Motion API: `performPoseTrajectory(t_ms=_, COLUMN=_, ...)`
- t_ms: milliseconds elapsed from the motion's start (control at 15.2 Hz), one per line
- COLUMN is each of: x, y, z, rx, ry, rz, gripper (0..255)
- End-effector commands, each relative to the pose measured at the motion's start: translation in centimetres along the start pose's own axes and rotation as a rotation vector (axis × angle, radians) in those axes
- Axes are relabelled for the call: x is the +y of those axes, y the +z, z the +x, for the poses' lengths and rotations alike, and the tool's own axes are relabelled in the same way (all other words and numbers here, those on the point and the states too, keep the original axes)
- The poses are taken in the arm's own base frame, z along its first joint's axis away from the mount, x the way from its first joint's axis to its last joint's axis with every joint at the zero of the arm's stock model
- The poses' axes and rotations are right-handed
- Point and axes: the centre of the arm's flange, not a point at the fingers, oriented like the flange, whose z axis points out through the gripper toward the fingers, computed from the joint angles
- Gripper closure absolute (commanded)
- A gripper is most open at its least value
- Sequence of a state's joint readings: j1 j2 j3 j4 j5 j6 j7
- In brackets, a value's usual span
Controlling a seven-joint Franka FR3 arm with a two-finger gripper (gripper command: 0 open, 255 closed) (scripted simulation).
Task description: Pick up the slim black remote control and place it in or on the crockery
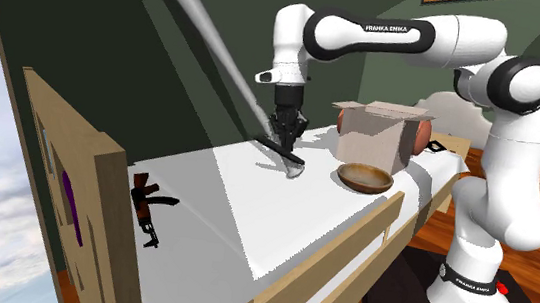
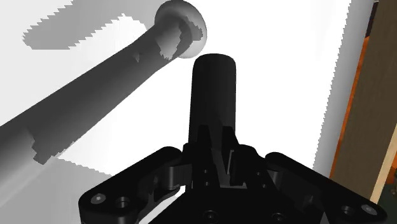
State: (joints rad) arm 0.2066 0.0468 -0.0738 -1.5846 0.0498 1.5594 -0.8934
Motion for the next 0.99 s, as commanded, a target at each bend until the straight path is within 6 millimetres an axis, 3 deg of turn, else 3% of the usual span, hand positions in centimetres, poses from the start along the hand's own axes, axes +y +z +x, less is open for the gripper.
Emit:
performPoseTrajectory(t_ms=0, x=-1.3, y=0.2, z=-2.6, rx=-0.001, ry=0.0, rz=0.001, gripper=255)
performPoseTrajectory(t_ms=924, x=-9.7, y=1.6, z=-19.0, rx=-0.001, ry=0.0, rz=0.001, gripper=255)
